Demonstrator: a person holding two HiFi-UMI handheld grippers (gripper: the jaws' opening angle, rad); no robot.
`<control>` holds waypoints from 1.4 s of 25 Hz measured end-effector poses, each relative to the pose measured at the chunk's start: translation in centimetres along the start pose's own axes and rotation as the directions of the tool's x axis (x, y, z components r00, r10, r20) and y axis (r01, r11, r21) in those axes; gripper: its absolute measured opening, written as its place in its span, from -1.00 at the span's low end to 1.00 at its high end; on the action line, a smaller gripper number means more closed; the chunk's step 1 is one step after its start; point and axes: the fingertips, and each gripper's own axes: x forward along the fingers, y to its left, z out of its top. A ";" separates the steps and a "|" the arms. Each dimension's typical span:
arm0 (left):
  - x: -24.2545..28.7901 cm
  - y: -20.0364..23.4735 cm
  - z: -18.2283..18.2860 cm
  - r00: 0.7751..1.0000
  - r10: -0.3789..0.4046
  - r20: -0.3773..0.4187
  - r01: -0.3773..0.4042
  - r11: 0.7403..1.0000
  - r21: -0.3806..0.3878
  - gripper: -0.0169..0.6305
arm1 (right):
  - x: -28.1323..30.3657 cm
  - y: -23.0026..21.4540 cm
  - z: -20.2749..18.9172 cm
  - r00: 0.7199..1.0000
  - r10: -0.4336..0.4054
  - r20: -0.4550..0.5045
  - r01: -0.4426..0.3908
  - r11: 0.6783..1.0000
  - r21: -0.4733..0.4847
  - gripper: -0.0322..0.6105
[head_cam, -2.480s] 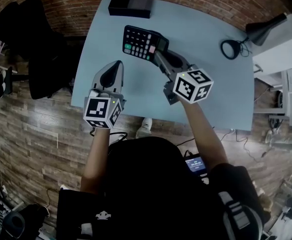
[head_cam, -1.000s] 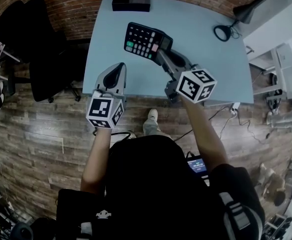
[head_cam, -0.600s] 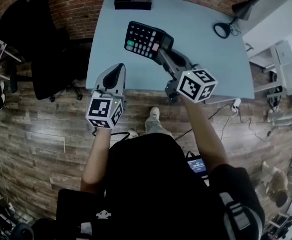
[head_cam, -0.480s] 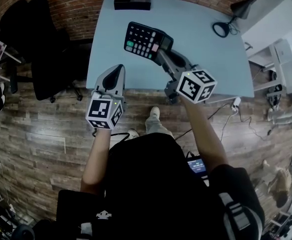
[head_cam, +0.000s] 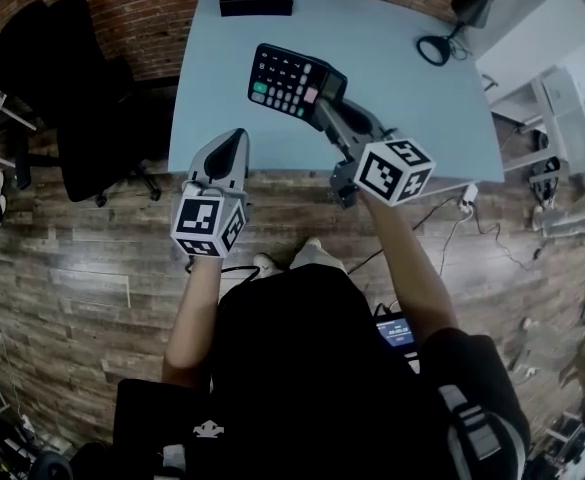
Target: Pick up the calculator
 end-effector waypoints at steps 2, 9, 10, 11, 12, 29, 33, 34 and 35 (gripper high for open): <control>-0.1 0.0 0.1 1.000 -0.003 -0.001 0.003 1.000 0.002 -0.93 | -0.2 0.0 0.0 1.000 -0.005 0.001 0.005 1.000 0.003 -0.73; 0.0 -0.3 0.7 0.999 0.033 0.025 -0.033 0.999 0.005 -0.93 | -1.9 -0.3 0.1 1.000 -0.005 0.011 0.005 1.000 0.012 -0.73; 0.1 -0.3 0.8 0.999 0.033 0.025 -0.033 0.999 0.005 -0.93 | -2.0 -0.4 0.1 1.000 -0.004 0.012 0.004 1.000 0.012 -0.73; 0.2 -0.3 0.8 0.999 0.032 0.023 -0.033 0.999 0.006 -0.93 | -1.9 -0.4 0.1 1.000 -0.004 0.012 0.004 1.000 0.013 -0.73; 0.2 -0.2 0.9 0.999 0.032 0.022 -0.033 0.999 0.008 -0.93 | -1.9 -0.5 0.1 1.000 -0.005 0.010 0.005 1.000 0.015 -0.73; -1.4 -7.7 2.8 0.992 0.103 0.077 -0.103 0.995 -0.004 -0.93 | -9.7 -1.8 1.0 0.999 0.038 0.012 -0.038 0.999 0.009 -0.73; -1.9 -11.0 2.2 0.992 0.102 0.077 -0.103 0.995 0.006 -0.93 | -12.9 -2.5 0.7 0.999 0.044 0.022 -0.044 0.999 0.013 -0.73; -2.0 -12.0 2.1 0.992 0.100 0.078 -0.101 0.995 0.010 -0.93 | -13.8 -2.7 0.7 0.999 0.047 0.026 -0.047 0.999 0.014 -0.73; -2.1 -12.8 1.9 0.992 0.095 0.079 -0.097 0.995 0.014 -0.93 | -14.6 -2.9 0.7 0.998 0.050 0.028 -0.050 0.999 0.014 -0.73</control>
